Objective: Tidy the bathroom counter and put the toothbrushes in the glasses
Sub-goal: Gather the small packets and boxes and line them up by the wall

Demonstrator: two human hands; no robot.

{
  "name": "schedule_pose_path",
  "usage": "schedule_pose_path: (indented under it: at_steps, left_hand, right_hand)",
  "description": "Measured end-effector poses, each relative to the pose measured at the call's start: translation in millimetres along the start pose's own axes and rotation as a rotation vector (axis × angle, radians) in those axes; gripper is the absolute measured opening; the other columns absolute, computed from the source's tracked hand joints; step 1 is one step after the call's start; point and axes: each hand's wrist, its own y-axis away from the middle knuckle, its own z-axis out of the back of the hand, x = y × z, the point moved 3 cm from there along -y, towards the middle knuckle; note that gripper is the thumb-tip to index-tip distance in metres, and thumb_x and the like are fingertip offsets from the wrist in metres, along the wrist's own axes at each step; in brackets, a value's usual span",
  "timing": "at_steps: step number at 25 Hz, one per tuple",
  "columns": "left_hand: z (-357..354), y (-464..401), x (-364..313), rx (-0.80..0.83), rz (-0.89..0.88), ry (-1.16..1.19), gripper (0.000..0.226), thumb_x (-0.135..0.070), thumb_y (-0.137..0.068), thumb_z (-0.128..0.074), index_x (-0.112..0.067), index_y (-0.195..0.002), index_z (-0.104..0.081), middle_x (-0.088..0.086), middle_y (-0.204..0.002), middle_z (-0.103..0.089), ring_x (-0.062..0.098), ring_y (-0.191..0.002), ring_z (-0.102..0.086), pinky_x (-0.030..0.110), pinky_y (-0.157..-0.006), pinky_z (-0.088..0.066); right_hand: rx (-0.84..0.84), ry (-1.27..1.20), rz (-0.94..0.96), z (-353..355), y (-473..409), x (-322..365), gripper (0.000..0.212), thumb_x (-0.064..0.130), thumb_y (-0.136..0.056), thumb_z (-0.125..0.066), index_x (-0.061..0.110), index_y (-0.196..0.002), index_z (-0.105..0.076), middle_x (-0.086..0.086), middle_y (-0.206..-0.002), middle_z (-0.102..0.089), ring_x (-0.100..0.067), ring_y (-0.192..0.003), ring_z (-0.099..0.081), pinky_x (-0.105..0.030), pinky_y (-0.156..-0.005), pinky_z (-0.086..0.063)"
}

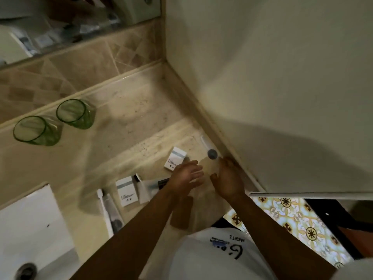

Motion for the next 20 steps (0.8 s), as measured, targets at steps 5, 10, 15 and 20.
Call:
schedule_pose_path:
  at_steps: [5,10,15,20]
  left_hand:
    - [-31,-29,-15,0.001,0.143,0.015,0.012,-0.009,-0.090,-0.051,-0.012,-0.078,-0.050,0.006,-0.071,-0.048,0.019,-0.065,-0.047,0.032,-0.064,-0.035]
    - [-35,-46,-13,-0.002,0.234,-0.029,0.015,-0.018,-0.092,-0.056,-0.004,-0.096,-0.059,0.016,-0.090,-0.057,0.029,-0.079,-0.059,0.043,-0.078,-0.054]
    - [-37,-68,-22,-0.089,0.092,-0.468,0.038,-0.041,-0.093,-0.062,-0.004,-0.091,-0.068,0.012,-0.076,-0.070,0.026,-0.069,-0.069,0.041,-0.075,-0.061]
    - [-2,-61,-59,-0.232,-0.185,-0.235,0.020,-0.016,-0.095,-0.062,0.000,-0.093,-0.073,0.020,-0.084,-0.075,0.031,-0.079,-0.074,0.044,-0.076,-0.062]
  right_hand:
    - [0.017,-0.026,-0.038,-19,-1,-7,0.057,0.015,-0.084,-0.058,0.013,-0.139,-0.044,-0.015,-0.124,-0.053,-0.035,-0.114,-0.051,-0.040,-0.091,-0.046]
    - [-0.024,-0.401,-0.170,-36,2,-12,0.041,0.014,-0.083,-0.062,0.015,-0.122,-0.051,-0.009,-0.107,-0.063,-0.029,-0.096,-0.063,-0.034,-0.073,-0.051]
    - [-0.016,-0.380,-0.047,-27,-6,0,0.029,0.011,-0.088,-0.064,0.012,-0.117,-0.062,-0.007,-0.109,-0.061,-0.025,-0.093,-0.063,-0.028,-0.073,-0.046]
    - [-0.067,-0.591,0.094,0,-19,32,0.044,0.024,-0.086,-0.072,0.024,-0.126,-0.055,0.006,-0.113,-0.050,-0.008,-0.095,-0.055,-0.021,-0.073,-0.050]
